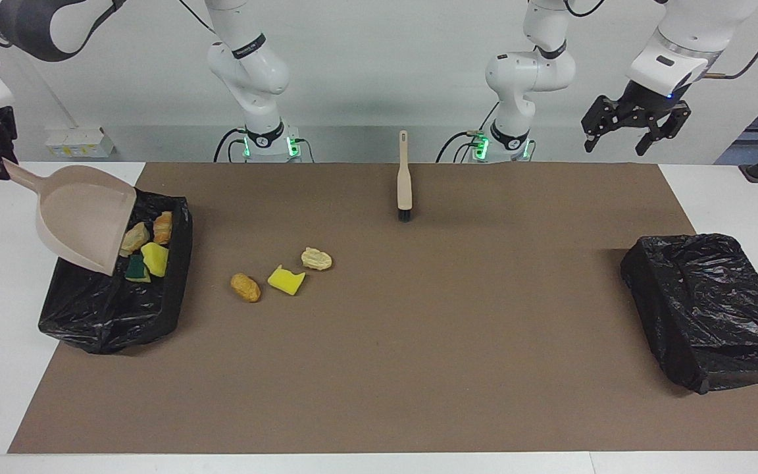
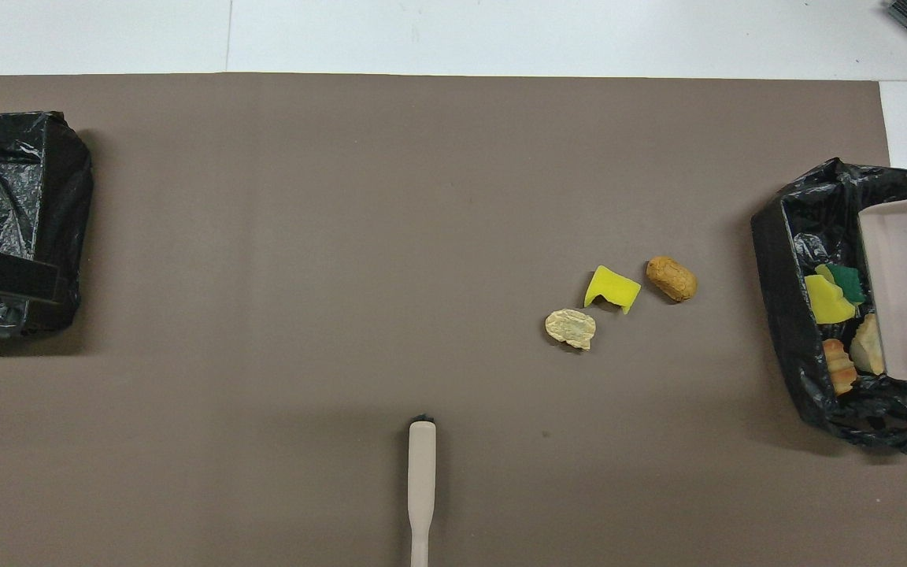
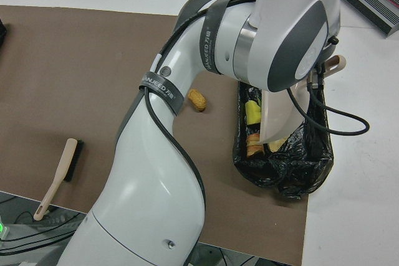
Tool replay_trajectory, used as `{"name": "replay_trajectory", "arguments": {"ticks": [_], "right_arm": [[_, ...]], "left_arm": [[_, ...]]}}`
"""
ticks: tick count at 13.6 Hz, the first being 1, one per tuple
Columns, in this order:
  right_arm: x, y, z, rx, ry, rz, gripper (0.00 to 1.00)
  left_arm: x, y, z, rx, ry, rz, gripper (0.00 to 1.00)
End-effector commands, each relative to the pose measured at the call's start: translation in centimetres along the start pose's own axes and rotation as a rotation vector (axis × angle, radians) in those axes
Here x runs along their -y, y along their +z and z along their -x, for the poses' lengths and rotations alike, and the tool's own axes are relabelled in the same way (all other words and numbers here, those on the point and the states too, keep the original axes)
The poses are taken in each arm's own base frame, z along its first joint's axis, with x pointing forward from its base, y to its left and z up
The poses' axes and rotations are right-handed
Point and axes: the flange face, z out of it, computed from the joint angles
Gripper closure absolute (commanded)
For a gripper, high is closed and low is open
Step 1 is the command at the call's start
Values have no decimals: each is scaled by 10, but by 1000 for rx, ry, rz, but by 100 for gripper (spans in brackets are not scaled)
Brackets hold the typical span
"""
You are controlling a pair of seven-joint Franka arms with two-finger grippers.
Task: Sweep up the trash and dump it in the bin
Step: 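Lift the emptied dustpan out of the bag with the right gripper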
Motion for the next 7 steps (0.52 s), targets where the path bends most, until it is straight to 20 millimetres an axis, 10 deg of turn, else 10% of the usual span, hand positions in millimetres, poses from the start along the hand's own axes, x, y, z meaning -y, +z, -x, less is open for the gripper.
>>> {"name": "replay_trajectory", "arguments": {"ticks": [1,7], "right_arm": [[-19,-6,-56,-44,91,6,100],[-48,-25,-183,-77,548,-1,100]], "left_arm": [[4,-8,7,14,6,-18,0],[14,-9,4,-3,-11,-58,0]]}}
